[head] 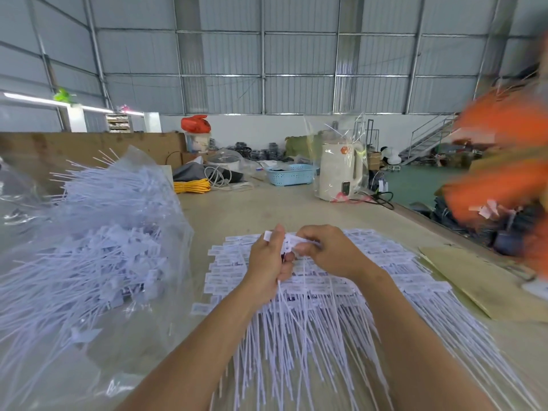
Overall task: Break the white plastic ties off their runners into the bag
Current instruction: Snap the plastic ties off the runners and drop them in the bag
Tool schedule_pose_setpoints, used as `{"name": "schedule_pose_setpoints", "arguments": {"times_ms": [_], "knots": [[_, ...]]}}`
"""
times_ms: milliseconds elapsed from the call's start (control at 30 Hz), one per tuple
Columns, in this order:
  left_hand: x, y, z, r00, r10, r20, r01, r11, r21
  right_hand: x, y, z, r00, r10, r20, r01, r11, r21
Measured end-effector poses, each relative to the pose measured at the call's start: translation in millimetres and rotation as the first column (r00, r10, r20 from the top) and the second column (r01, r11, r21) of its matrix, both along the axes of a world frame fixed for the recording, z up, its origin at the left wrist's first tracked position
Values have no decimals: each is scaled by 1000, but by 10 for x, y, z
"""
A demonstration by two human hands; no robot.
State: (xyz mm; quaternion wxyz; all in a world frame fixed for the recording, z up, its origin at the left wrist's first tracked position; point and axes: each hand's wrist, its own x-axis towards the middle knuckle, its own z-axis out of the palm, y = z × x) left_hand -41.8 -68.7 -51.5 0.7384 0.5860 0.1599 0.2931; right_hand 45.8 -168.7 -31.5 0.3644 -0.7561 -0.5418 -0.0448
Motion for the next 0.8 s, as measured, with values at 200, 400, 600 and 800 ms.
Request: {"name": "schedule_pose_setpoints", "arguments": {"times_ms": [200, 400, 600, 800], "knots": [[-21, 5, 40, 988, 41, -151, -26, 995, 99, 71, 26, -93, 980, -88, 179, 100, 993, -59], [-163, 8, 345, 990, -135, -42, 132, 989, -71, 316, -239, -128, 956, -291, 46, 293, 954, -60], [-416, 191, 873, 852, -19, 523, 188, 943, -273, 283, -6, -282, 967, -253, 18, 253, 959, -124], [-1109, 954, 1020, 975, 208, 82, -223, 929, 294, 336, -6, -327, 960, -280, -19, 273, 948, -164]]}}
